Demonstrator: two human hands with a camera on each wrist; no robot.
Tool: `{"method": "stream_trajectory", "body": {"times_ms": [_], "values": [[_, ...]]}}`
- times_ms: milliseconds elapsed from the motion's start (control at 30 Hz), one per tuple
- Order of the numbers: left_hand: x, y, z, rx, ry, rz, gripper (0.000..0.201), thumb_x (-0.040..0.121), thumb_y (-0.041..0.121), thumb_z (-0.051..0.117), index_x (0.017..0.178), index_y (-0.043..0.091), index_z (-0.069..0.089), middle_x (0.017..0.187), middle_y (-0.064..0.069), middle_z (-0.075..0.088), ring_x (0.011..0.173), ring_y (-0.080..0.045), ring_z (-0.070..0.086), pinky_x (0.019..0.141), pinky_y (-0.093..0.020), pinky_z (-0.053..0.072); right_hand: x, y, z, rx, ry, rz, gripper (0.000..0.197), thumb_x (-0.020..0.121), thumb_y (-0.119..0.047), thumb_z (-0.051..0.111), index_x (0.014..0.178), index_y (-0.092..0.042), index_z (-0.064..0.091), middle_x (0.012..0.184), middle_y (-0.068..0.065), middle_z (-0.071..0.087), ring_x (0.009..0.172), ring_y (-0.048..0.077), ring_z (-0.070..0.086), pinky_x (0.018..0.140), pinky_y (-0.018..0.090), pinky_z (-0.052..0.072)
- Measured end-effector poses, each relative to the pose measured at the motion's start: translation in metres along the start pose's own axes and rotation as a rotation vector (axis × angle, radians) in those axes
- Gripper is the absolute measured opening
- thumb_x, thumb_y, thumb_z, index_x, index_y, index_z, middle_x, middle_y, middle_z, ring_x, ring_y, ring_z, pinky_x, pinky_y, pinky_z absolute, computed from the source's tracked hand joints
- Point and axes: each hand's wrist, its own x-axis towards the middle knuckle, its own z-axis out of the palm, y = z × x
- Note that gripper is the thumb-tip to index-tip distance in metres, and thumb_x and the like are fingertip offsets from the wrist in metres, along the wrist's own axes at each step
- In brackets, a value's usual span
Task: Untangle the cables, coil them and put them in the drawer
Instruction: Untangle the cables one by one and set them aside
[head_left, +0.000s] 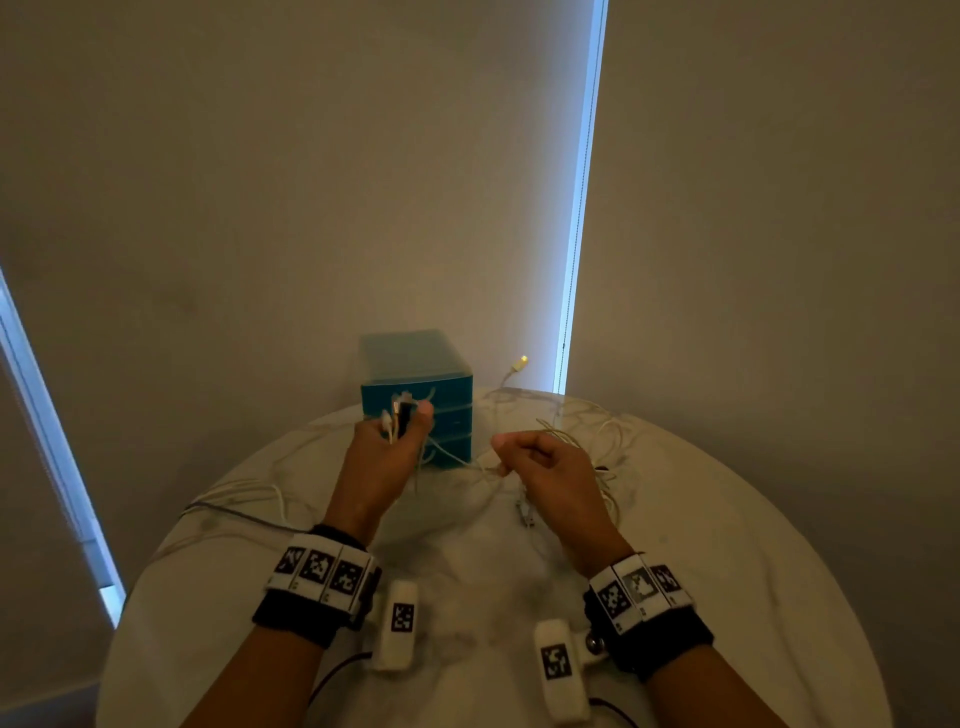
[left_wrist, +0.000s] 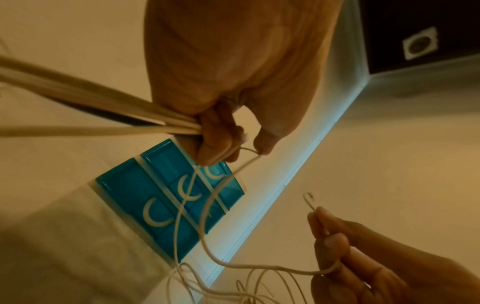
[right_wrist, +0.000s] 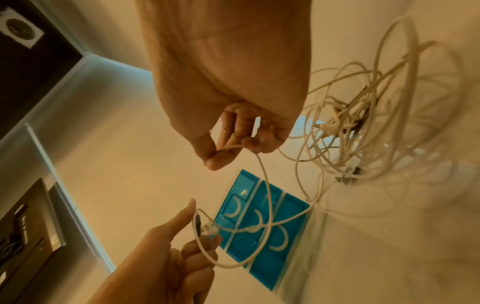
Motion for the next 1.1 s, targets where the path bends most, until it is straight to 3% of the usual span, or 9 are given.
{"method": "stream_trajectory", "body": {"times_ms": [67, 167, 267, 433, 633, 767, 867, 933, 1100], "values": [[0.001, -0.001, 0.003, -0.007, 0.003, -0.048, 0.052, 0.094, 0.070, 0.064, 0.099, 0.018, 0.071, 0.080, 0.010, 0.071, 0.061, 0.002, 0.063, 0.053, -0.015, 0.048, -0.002, 0.002, -0.002, 0.026, -0.009, 0.019, 0.018, 0.096, -0.032, 0.079, 0.098, -0.015, 0.082, 0.080, 0.002, 0.078, 0.072, 0.006, 0.070, 0.061, 0.017, 0.053], [0.000, 0.002, 0.007, -0.118, 0.086, -0.074, 0.086, 0.072, 0.097, 0.058, 0.111, 0.020, 0.061, 0.093, 0.008, 0.070, 0.081, -0.011, 0.068, 0.072, -0.033, 0.056, -0.004, 0.007, 0.001, 0.029, -0.054, 0.043, 0.018, 0.096, -0.034, 0.078, 0.100, -0.017, 0.082, 0.082, 0.002, 0.078, 0.074, 0.005, 0.070, 0.066, 0.020, 0.051], [-0.009, 0.014, 0.012, -0.256, 0.068, 0.014, 0.073, 0.079, 0.088, 0.064, 0.126, 0.032, 0.062, 0.117, 0.009, 0.077, 0.108, -0.016, 0.076, 0.094, -0.049, 0.062, -0.005, 0.007, 0.006, 0.021, -0.111, 0.037, 0.018, 0.094, -0.038, 0.080, 0.099, -0.022, 0.083, 0.081, 0.001, 0.077, 0.071, 0.003, 0.067, 0.062, 0.016, 0.047], [-0.013, 0.021, 0.012, -0.310, 0.034, 0.051, 0.067, 0.078, 0.069, 0.085, 0.122, 0.023, 0.063, 0.116, -0.016, 0.074, 0.108, -0.038, 0.074, 0.093, -0.064, 0.060, -0.012, 0.001, 0.014, 0.011, -0.165, 0.018, 0.014, 0.092, -0.033, 0.083, 0.095, -0.020, 0.084, 0.069, -0.005, 0.072, 0.070, 0.005, 0.065, 0.070, 0.015, 0.053], [-0.020, 0.018, 0.013, -0.062, 0.043, 0.159, 0.033, 0.097, 0.060, 0.067, 0.105, 0.028, 0.075, 0.099, 0.006, 0.080, 0.094, -0.011, 0.076, 0.092, -0.046, 0.063, -0.016, -0.006, 0.016, -0.075, -0.184, 0.002, 0.011, 0.087, -0.034, 0.087, 0.093, -0.025, 0.085, 0.080, 0.003, 0.078, 0.074, 0.011, 0.071, 0.071, 0.018, 0.055], [-0.022, 0.022, 0.011, 0.017, 0.131, 0.245, 0.046, 0.103, 0.062, 0.052, 0.085, 0.027, 0.076, 0.082, -0.002, 0.076, 0.069, -0.013, 0.068, 0.062, -0.036, 0.056, -0.004, 0.012, 0.011, -0.359, -0.109, -0.104, 0.018, 0.076, -0.042, 0.093, 0.085, -0.032, 0.080, 0.085, -0.001, 0.073, 0.081, 0.002, 0.066, 0.077, 0.023, 0.055], [-0.021, 0.024, 0.009, -0.015, 0.146, 0.254, 0.050, 0.105, 0.062, 0.049, 0.075, 0.030, 0.073, 0.082, -0.001, 0.076, 0.074, -0.017, 0.072, 0.065, -0.042, 0.061, 0.010, 0.025, 0.003, -0.417, 0.129, -0.098, 0.031, 0.077, -0.060, 0.082, 0.080, -0.030, 0.074, 0.093, -0.004, 0.072, 0.097, 0.014, 0.067, 0.090, 0.041, 0.057], [-0.018, 0.023, 0.006, -0.052, 0.137, 0.215, 0.054, 0.105, 0.066, 0.044, 0.073, 0.031, 0.070, 0.080, -0.013, 0.072, 0.073, -0.030, 0.067, 0.064, -0.047, 0.058, 0.011, 0.022, -0.006, -0.328, 0.195, -0.009, 0.043, 0.086, -0.065, 0.075, 0.081, -0.023, 0.071, 0.085, -0.002, 0.072, 0.084, 0.014, 0.067, 0.081, 0.038, 0.057], [-0.016, 0.026, 0.004, -0.243, 0.107, 0.179, 0.055, 0.109, 0.062, 0.035, 0.073, 0.029, 0.059, 0.060, 0.006, 0.044, 0.056, -0.009, 0.041, 0.060, -0.031, 0.037, 0.007, 0.006, -0.004, -0.177, 0.072, 0.141, 0.053, 0.093, -0.072, 0.064, 0.094, -0.019, 0.073, 0.066, 0.001, 0.070, 0.063, 0.020, 0.068, 0.059, 0.032, 0.052]]}}
